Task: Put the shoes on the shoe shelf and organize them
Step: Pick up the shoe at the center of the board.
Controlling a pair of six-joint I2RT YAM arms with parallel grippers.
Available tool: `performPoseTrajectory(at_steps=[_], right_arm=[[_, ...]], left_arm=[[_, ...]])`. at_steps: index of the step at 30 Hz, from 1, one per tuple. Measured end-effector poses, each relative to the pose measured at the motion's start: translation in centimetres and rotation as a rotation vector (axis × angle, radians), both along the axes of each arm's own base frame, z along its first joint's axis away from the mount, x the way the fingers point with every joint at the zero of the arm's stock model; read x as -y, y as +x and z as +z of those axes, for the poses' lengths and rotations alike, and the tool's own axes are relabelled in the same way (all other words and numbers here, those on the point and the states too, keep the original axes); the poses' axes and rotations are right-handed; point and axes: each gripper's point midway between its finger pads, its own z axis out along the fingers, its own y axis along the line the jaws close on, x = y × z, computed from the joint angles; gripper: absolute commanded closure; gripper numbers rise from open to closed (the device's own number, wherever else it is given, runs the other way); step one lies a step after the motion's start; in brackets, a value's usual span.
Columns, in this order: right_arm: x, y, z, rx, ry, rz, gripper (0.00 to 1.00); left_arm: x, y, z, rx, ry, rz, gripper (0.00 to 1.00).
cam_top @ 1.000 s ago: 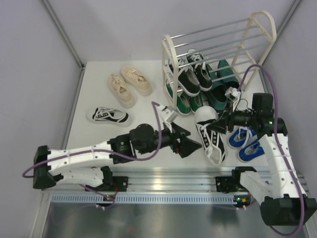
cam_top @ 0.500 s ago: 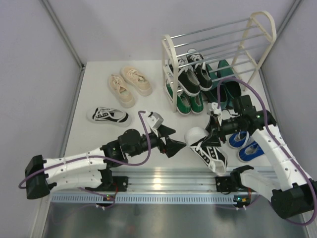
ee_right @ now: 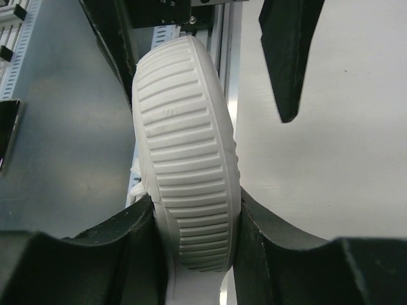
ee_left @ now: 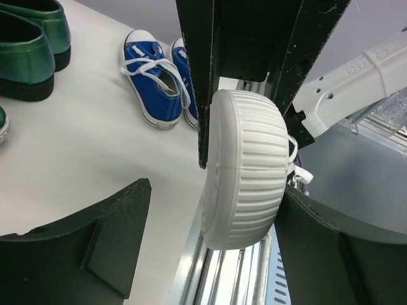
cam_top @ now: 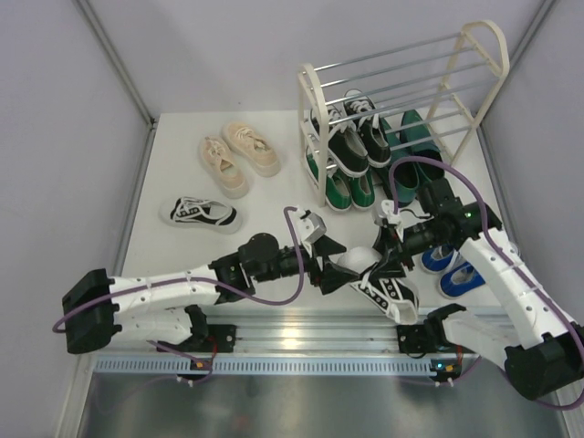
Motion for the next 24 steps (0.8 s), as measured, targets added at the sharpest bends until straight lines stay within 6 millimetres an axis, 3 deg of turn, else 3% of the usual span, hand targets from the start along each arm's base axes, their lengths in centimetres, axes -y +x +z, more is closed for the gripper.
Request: performPoseTrajectory(at_steps=[3, 4, 6, 7, 9, 10, 13, 14, 16, 17, 20, 24], right_arm=[[0.1, 0.0, -0.2, 0.007, -0.008, 0.003, 1.00], [0.1, 0.1, -0.2, 0.008, -0.012, 0.001, 1.00], [0.1, 0.3, -0.4, 0.016, -0.020, -0.005, 0.97], [0.1, 0.4, -0.4, 0.012, -0.022, -0.011, 0.88], [0.1, 0.4, -0.3, -0.005, -0.027, -0.025, 0.82], [0.1, 0.5, -0.3, -0.005, -0.029, -0.032, 0.79], [0.1, 0.7, -0.1, 0.004, -0.031, -0.056, 0.56], [0.1, 0.8, 0.0, 0.011, -0.030, -0.061, 0.40], [0.2, 0.9, 0.1, 0.031, -0.039, -0.080, 0.24], [0.3, 1.1, 0.2, 0.056, -0.047, -0.096, 0.03], [1.0, 1.6, 0.7, 0.135, -0.075, -0.139, 0.01], [1.5, 1.2, 3.0, 0.280, -0.043, -0.126, 0.01]], left_arm=[[0.5, -0.2, -0.4, -0.006, 0.008, -0.023, 0.35], [0.7, -0.3, -0.3, -0.006, 0.008, -0.031, 0.53], [1.0, -0.7, -0.1, -0.011, 0.002, -0.054, 0.72], [1.0, -0.6, 0.0, -0.009, 0.003, -0.052, 0.82], [1.0, -0.3, 0.0, -0.017, 0.002, -0.040, 1.00], [1.0, -0.2, 0.0, -0.021, 0.001, -0.034, 1.00], [0.9, 0.0, 0.1, -0.046, -0.010, -0.014, 1.00], [0.8, 0.0, 0.1, -0.059, -0.021, -0.007, 1.00], [0.2, 0.3, -0.3, -0.113, -0.031, 0.023, 1.00], [-0.4, 0.6, -0.9, -0.166, -0.036, 0.047, 1.00], [-2.5, 2.0, -3.6, -0.320, -0.034, 0.142, 1.00], [-5.5, 3.2, -7.8, -0.534, -0.028, 0.290, 1.00]])
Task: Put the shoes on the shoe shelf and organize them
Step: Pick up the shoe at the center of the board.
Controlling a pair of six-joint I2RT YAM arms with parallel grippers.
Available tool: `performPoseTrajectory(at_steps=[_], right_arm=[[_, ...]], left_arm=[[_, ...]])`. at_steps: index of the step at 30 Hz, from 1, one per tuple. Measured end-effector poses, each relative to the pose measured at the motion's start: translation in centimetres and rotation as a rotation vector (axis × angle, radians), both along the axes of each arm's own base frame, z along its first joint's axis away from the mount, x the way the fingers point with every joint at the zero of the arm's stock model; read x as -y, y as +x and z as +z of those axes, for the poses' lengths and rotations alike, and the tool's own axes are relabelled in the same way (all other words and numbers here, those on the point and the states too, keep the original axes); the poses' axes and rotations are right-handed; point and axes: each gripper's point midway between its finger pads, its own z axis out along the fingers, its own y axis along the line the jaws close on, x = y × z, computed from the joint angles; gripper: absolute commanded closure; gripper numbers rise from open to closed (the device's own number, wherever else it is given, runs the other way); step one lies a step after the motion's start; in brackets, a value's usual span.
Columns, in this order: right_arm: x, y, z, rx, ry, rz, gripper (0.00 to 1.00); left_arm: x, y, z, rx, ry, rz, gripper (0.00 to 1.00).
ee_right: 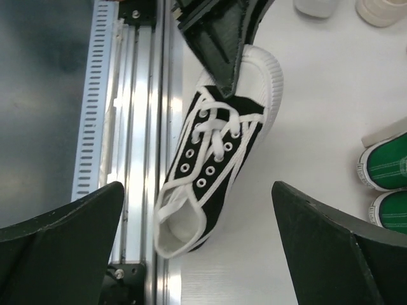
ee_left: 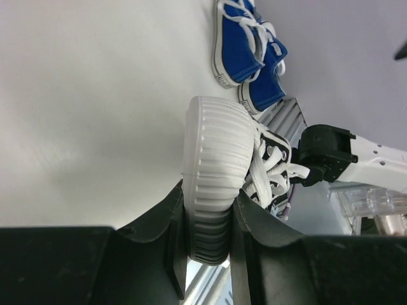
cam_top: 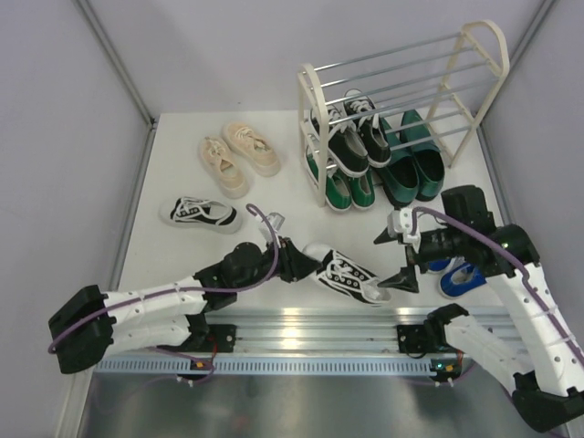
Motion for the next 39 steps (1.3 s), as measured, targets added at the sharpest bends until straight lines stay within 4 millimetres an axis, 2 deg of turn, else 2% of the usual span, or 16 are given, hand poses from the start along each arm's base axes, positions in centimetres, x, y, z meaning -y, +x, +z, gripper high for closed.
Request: performPoseTrajectory(at_steps=[2, 4, 10, 13, 16, 21, 26, 29, 30, 33, 38, 39], right_arm=[[0.3, -1.1, 0.2, 0.034, -0.001, 0.049, 0.01], [0.5, -2.1, -0.2, 0.056, -0.007, 0.108, 0.02], [1.1, -2.9, -2.0, 0.105, -0.049, 0.196, 0.20], [1.4, -3.3, -3.7, 0.079, -0.100, 0.205, 0.28], [1.7, -3.1, -4.8, 0.068, -0.150, 0.193, 0.33], [1.4, -1.9, -6.3, 0.089, -0.223, 0.176, 0.34], [1.1, -0.7, -7.9, 0.103, -0.290, 0.168, 0.37], [0.7, -0.2, -8.7, 0.112, -0.321, 0.181, 0.56], [0.5, -0.1, -8.8, 0.118, -0.326, 0.188, 0.73], [0.3, 0.0, -8.9, 0.113, -0.335, 0.197, 1.00], [0.3, -0.3, -8.1, 0.101, -0.334, 0.200, 1.00], [0.3, -0.4, -7.9, 0.101, -0.332, 0.200, 1.00]], left_arm=[[-1.0, -0.1, -1.0, -0.074, -0.007, 0.047, 1.00], [-1.8, -0.1, -1.2, -0.132, -0.029, 0.089, 1.00], [-3.1, 1.0, 0.8, -0.241, -0.162, 0.219, 1.00], [-3.4, 1.6, 0.9, -0.295, -0.205, 0.268, 1.00], [-3.4, 1.8, 0.6, -0.339, -0.220, 0.287, 1.00], [-3.2, 1.9, 0.0, -0.394, -0.229, 0.301, 1.00], [-2.8, 1.9, 0.4, -0.431, -0.267, 0.304, 1.00], [-2.6, 2.0, 0.8, -0.443, -0.292, 0.300, 1.00], [-2.6, 2.0, 0.8, -0.447, -0.293, 0.299, 1.00], [-2.5, 1.8, 0.5, -0.453, -0.286, 0.289, 1.00], [-2.4, 1.8, 0.8, -0.443, -0.298, 0.282, 0.99], [-2.5, 1.7, 1.0, -0.436, -0.303, 0.277, 0.93]])
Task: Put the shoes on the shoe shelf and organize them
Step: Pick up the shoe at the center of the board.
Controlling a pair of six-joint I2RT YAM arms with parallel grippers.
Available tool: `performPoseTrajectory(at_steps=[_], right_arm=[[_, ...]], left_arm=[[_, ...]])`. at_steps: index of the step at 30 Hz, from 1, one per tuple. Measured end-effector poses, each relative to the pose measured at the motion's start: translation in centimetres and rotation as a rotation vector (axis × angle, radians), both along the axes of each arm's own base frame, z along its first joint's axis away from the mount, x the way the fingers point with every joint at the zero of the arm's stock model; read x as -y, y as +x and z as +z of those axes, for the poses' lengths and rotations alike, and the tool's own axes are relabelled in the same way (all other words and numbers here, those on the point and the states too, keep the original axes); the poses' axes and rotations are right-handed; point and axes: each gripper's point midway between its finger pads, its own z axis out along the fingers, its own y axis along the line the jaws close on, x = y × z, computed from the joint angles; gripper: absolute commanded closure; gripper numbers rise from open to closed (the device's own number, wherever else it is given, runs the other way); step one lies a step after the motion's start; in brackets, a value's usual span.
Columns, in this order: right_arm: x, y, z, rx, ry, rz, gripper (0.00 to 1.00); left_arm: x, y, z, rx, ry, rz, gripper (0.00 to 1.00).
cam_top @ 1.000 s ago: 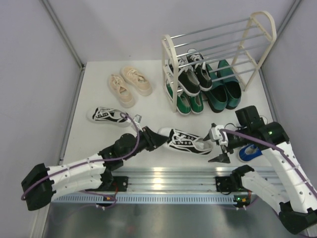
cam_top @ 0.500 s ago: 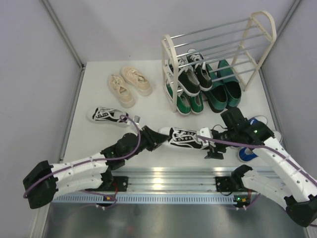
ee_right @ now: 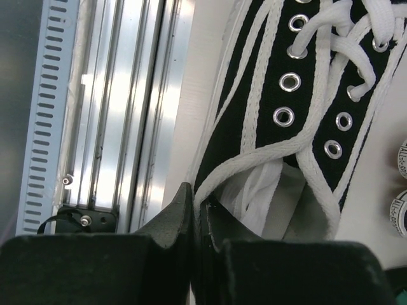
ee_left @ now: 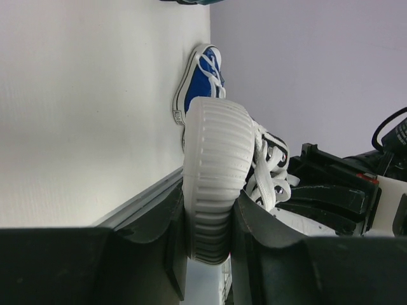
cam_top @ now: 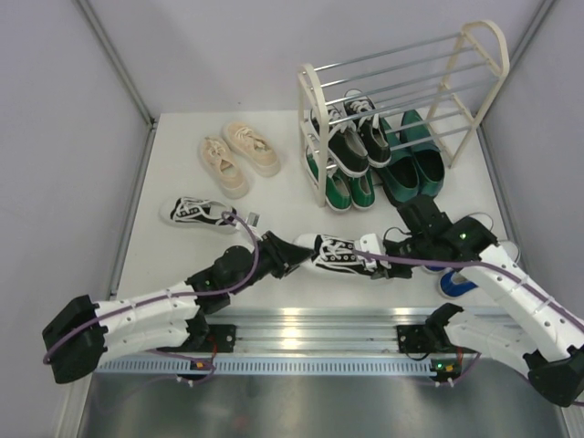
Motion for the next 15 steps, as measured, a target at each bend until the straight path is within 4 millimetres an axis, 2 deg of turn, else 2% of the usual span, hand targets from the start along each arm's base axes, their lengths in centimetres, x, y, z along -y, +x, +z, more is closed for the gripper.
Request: performPoseTrajectory(at_steps=[1, 2, 5, 9, 15], right_arm=[[0.0, 0.0, 0.2, 0.001, 0.006, -0.002, 1.00], [0.1, -0.1, 0.4, 0.002, 0.013, -0.010, 1.00], [0.6, -0.1, 1.4, 0.008, 0.041, -0.047, 1.00], [3.0, 0.5, 3.2, 0.024, 0.031, -0.191, 1.00], [6.7, 1.9, 4.8, 0.073, -0.009, -0.418, 1.00]], left_arm=[[0.0, -0.1, 0.2, 0.011, -0.002, -0.003, 0.84], [-0.1, -0.1, 0.5, 0.026, -0.004, -0.007, 0.63], [-0.4, -0.5, 1.9, 0.095, -0.014, -0.021, 0.35], [-2.2, -0.1, 4.5, 0.215, 0.030, 0.026, 0.16], [-5.7, 0.3, 8.1, 0.349, 0.165, 0.113, 0.14]])
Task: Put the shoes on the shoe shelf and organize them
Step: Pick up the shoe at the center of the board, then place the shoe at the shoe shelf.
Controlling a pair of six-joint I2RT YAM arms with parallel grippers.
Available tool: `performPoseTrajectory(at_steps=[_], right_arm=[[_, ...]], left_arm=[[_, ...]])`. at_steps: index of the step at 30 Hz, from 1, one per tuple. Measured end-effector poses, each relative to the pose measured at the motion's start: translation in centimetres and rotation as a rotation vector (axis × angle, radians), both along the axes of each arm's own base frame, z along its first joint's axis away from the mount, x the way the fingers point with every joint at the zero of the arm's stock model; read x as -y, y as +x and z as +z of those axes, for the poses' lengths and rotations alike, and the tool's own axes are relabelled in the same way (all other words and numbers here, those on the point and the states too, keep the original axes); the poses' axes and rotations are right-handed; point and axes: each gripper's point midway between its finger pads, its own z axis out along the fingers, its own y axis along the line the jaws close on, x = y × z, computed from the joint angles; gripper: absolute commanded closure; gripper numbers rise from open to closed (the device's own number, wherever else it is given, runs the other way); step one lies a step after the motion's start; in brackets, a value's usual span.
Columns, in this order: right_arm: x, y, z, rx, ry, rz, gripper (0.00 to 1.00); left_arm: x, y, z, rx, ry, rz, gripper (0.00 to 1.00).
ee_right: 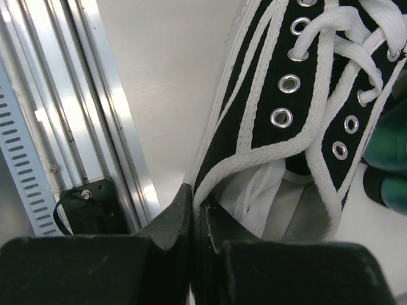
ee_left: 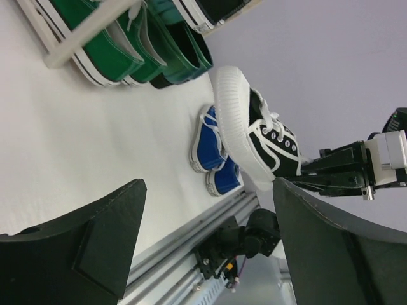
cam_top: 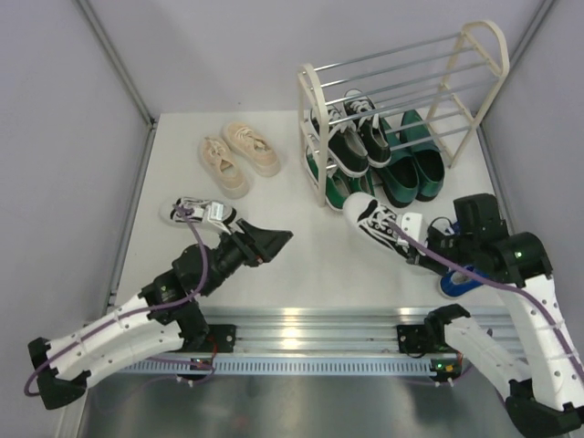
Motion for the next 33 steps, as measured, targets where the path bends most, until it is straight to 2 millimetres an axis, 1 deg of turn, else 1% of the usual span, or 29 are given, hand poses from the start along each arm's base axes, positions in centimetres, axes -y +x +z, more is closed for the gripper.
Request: performPoseTrajectory(at_steps=[2, 4, 8, 10, 12, 14, 17, 20, 22, 25, 27, 29, 30, 33], right_arm=[[1.4, -0.1, 0.1, 0.018, -0.022, -0.072, 1.00], [2.9, -0.3, 0.4, 0.036, -0.043, -0.159, 1.00], [5.1, -0.3, 1.7, 0.084, -0.058, -0.314, 1.00], [6.0, 0.1, 2.1, 0.085, -0.062, -0.397, 1.00], [6.7, 0.6, 2.3, 0.076, -0.071, -0.464, 1.00], [7.3, 1.4, 2.9, 0.065, -0.081, -0.510, 1.00], [7.7, 3.5, 4.8, 0.064, -0.093, -0.550, 1.00], [8.3, 7.0, 6.7, 0.089, -0.086, -0.592, 1.00], [9.0, 9.2, 7.4, 0.097, -0.080, -0.625, 1.00], [9.9, 12.1, 8.0, 0.090, -0.072, -0.658, 1.00], [10.1, 13.8, 8.4, 0.079, -0.062, -0.662, 1.00], [10.0, 15.6, 8.7, 0.071, -0.047, -0.651, 1.00], [9.9, 16.8, 8.7, 0.070, -0.037, -0.642, 1.00], [9.5, 19.4, 8.6, 0.066, -0.011, -0.620, 1.00]], left_arm=[[-1.4, -0.1, 0.5, 0.031, 0.040, 0.028, 0.14], [-2.6, -0.3, 0.5, 0.052, 0.069, 0.051, 0.14], [-4.8, -0.8, 0.0, 0.076, 0.112, 0.088, 0.14], [-5.6, -1.0, -0.1, 0.085, 0.123, 0.098, 0.14], [-5.9, -1.2, -0.3, 0.088, 0.136, 0.098, 0.14], [-6.0, -1.3, -0.8, 0.084, 0.158, 0.096, 0.13], [-6.2, -1.3, -1.5, 0.080, 0.192, 0.092, 0.13], [-6.3, -1.4, -1.9, 0.078, 0.212, 0.089, 0.13], [-6.4, -1.4, -1.9, 0.082, 0.216, 0.088, 0.13], [-6.5, -1.5, -1.7, 0.094, 0.215, 0.088, 0.13], [-6.5, -1.6, -1.7, 0.098, 0.217, 0.084, 0.13], [-6.5, -1.6, -1.7, 0.101, 0.221, 0.081, 0.13], [-6.5, -1.6, -1.7, 0.103, 0.223, 0.080, 0.13], [-6.5, -1.6, -1.8, 0.104, 0.225, 0.079, 0.13]])
